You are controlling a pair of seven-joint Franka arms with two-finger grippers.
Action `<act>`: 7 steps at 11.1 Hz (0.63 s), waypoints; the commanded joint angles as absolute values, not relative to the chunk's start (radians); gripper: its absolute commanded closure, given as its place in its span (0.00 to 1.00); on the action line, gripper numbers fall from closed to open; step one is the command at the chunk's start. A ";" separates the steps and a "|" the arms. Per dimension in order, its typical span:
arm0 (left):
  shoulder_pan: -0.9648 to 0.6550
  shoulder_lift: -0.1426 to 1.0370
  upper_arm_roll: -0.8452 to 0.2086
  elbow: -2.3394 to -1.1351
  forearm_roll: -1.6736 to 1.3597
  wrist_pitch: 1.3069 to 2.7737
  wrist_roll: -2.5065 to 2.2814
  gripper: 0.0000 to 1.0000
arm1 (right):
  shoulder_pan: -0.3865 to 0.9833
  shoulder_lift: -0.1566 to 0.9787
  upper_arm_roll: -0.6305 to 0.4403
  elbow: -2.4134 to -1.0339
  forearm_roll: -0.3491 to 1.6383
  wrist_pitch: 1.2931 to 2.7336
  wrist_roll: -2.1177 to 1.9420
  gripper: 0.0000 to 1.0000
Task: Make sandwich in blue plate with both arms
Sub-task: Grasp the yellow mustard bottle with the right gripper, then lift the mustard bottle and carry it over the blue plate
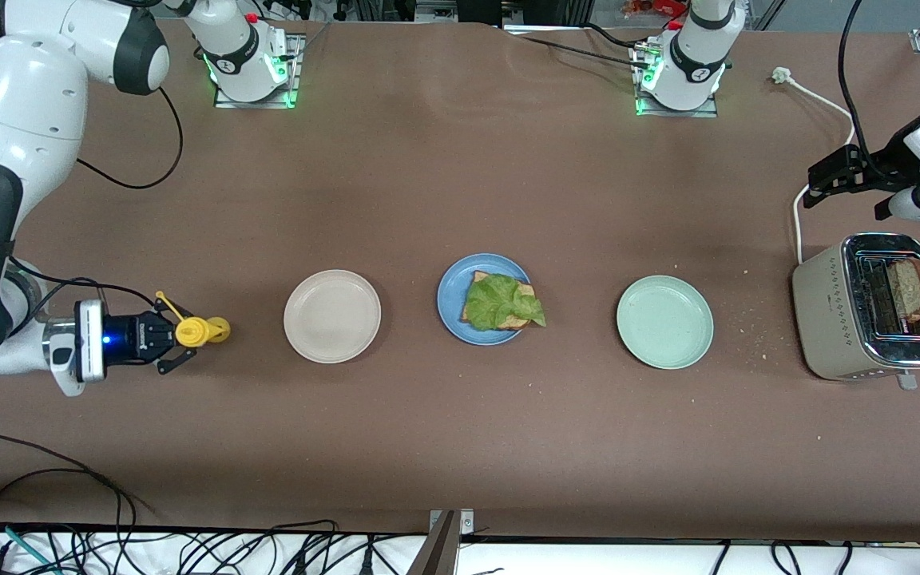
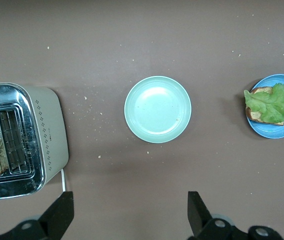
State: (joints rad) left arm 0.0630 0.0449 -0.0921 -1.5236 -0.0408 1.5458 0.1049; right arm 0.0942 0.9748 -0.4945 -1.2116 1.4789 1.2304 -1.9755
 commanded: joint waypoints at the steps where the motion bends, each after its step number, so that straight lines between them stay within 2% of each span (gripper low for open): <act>1: 0.074 0.035 -0.094 -1.514 -0.067 1.526 0.109 0.00 | 0.141 0.965 -0.460 -1.070 1.499 1.380 -1.750 0.93; 4: 0.075 0.035 -0.092 -1.511 -0.086 1.525 0.109 0.00 | 0.243 0.922 -0.465 -0.964 1.361 1.559 -1.519 0.90; 7: 0.075 0.035 -0.092 -1.509 -0.086 1.526 0.110 0.00 | 0.400 0.875 -0.469 -0.956 1.147 1.736 -1.357 0.90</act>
State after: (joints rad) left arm 0.0678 0.0441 -0.0921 -1.5219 -0.0612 1.5457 0.1049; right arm 0.2927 0.9115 -0.4615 -0.9626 1.2932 1.6252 -1.4832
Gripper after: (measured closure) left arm 0.000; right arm 0.899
